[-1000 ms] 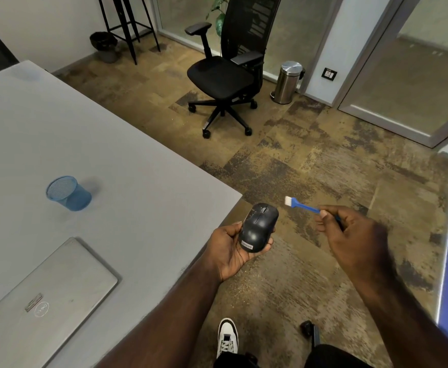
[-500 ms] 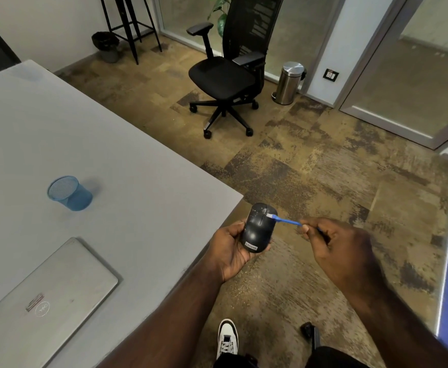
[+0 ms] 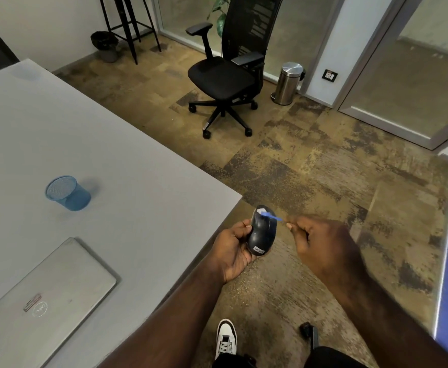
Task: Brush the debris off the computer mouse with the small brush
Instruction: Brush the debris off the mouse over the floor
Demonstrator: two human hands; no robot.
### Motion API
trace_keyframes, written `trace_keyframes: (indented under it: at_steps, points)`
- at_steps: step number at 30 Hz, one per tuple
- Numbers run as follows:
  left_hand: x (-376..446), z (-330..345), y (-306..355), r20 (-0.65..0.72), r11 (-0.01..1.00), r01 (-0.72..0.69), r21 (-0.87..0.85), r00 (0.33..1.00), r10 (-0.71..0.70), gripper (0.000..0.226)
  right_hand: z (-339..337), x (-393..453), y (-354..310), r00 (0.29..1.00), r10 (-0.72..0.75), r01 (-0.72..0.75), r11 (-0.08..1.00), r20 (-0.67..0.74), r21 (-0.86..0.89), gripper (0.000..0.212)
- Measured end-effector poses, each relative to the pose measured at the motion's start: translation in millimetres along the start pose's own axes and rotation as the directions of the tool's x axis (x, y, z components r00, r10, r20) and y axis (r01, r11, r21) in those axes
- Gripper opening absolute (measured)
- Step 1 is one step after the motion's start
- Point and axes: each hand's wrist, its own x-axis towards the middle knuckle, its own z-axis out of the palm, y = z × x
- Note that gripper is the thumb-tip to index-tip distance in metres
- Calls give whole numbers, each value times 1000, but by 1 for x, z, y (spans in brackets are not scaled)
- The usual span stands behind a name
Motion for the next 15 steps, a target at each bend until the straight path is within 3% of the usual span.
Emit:
trace_keyframes:
  at_steps: [3,9,15]
  points:
    - [0,-3,3,-21,1000,-15,-7,1000,15,31,-5,-11,-4,999,-39,37,998,28,44,20]
    - [3,-4,3,-11,1000,-10,6,1000,10,32,-7,1,2,998,5,-3,1000,-65,27,21]
    - [4,-6,3,-30,999,-34,-9,999,34,31,-11,-13,2,994,-51,48,998,97,28,17]
